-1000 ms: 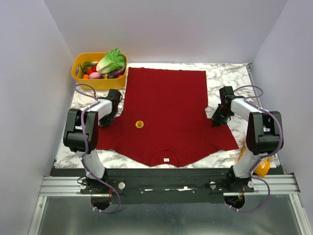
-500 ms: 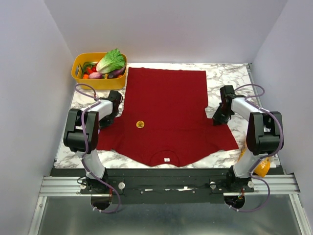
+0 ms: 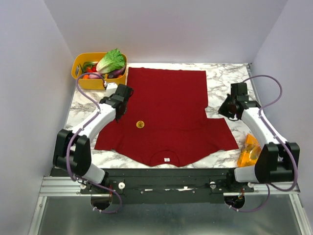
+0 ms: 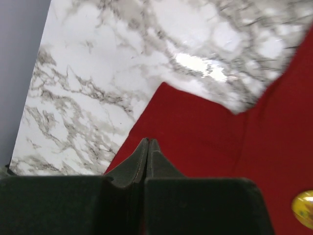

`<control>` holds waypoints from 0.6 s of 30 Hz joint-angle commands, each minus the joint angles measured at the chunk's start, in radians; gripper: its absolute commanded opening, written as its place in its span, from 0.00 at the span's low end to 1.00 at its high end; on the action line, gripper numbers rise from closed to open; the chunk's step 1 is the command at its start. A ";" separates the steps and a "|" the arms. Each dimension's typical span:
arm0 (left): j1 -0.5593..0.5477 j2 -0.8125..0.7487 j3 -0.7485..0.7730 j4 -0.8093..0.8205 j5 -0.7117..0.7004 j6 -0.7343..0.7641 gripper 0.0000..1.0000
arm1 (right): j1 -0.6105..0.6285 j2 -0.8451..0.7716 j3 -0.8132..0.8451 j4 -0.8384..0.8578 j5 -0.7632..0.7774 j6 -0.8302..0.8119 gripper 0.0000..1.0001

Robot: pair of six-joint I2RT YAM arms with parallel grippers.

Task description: Pin the brooch onto the clothing

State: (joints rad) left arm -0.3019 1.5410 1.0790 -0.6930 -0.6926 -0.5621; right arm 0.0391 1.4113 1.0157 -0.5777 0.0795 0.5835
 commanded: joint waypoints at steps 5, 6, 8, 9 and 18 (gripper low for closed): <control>-0.281 -0.241 -0.014 0.228 -0.217 0.134 0.46 | 0.028 -0.270 -0.112 0.223 -0.073 -0.099 0.01; -0.299 -0.266 -0.043 0.260 -0.213 0.145 0.54 | 0.031 -0.294 -0.118 0.237 -0.073 -0.115 0.01; -0.332 -0.338 -0.077 0.363 -0.143 0.183 0.59 | 0.036 -0.369 -0.143 0.286 -0.136 -0.126 0.02; -0.335 -0.366 -0.111 0.397 -0.113 0.186 0.69 | 0.036 -0.399 -0.161 0.318 -0.159 -0.140 0.04; -0.341 -0.669 -0.341 0.786 0.192 0.189 0.99 | 0.036 -0.726 -0.351 0.610 -0.326 -0.131 0.55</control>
State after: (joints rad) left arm -0.6373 0.9756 0.8124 -0.1387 -0.6476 -0.3771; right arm 0.0711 0.7341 0.6937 -0.1246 -0.1360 0.4686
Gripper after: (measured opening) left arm 0.985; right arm 0.467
